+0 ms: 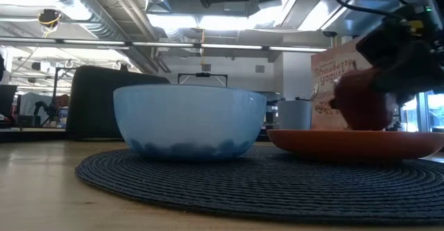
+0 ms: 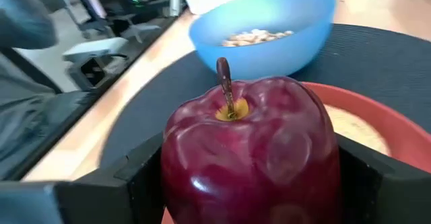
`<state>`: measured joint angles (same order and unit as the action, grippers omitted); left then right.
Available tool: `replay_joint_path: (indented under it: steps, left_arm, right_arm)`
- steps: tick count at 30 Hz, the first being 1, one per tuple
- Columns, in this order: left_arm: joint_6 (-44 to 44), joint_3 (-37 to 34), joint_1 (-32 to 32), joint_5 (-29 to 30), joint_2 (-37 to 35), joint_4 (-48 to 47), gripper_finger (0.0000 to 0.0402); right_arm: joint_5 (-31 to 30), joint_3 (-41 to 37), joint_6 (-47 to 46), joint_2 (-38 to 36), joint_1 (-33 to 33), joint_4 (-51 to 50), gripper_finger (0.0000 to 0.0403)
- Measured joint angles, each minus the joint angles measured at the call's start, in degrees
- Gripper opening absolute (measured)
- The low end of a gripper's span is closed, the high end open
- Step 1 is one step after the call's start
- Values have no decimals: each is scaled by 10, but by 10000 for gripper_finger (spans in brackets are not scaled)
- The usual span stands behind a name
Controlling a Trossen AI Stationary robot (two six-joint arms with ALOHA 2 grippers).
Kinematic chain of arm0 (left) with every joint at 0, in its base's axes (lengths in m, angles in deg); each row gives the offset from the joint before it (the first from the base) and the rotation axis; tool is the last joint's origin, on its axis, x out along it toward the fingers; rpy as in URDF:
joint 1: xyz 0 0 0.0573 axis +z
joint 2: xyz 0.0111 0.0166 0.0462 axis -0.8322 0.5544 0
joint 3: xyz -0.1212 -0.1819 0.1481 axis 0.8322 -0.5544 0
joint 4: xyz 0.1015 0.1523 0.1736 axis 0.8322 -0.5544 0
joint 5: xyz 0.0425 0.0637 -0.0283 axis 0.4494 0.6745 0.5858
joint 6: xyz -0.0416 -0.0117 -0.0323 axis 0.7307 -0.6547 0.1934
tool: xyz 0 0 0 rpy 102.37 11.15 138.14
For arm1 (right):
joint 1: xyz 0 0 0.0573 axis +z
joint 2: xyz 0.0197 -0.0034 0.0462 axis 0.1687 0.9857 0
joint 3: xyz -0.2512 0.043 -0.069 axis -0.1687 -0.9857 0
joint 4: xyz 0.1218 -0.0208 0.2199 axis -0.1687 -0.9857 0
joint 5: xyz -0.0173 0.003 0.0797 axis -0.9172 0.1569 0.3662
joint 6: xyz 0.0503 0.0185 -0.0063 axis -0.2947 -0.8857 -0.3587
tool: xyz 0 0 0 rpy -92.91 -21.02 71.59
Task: Arrange a breakfast setting
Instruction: Put the apple on the orange plate, then put the purple spoon on the top left of the placemat
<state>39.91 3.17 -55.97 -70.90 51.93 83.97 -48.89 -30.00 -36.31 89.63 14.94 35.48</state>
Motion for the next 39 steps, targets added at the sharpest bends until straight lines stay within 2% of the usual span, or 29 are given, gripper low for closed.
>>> replay_joint_path:
  steps: [4, 8, 12, 16, 22, 28, 39]
  left_arm:
    - [0, 0, 0, 11, 0, 1, 116]
    - [1, 0, 0, 20, 0, 2, 116]
    - [14, 0, 1, 21, 0, 7, 116]
    - [27, 0, 4, 22, 0, 8, 116]
    - [27, 0, 3, 22, 0, 8, 116]
    - [26, 0, 4, 31, 0, 8, 116]
    - [26, 0, 26, 27, 0, 8, 116]
  right_arm:
    - [12, -14, -7, 0, 0, 22, 289]
    - [37, -14, -5, 0, 0, 10, 289]
    - [33, -14, 2, 0, 0, -13, 293]
    - [7, -14, 4, 0, 0, -26, 326]
    - [1, -14, 5, 0, 0, -28, 372]
    - [7, -14, -13, -1, 0, -21, 370]
    - [1, -4, 9, -35, 0, 79, 363]
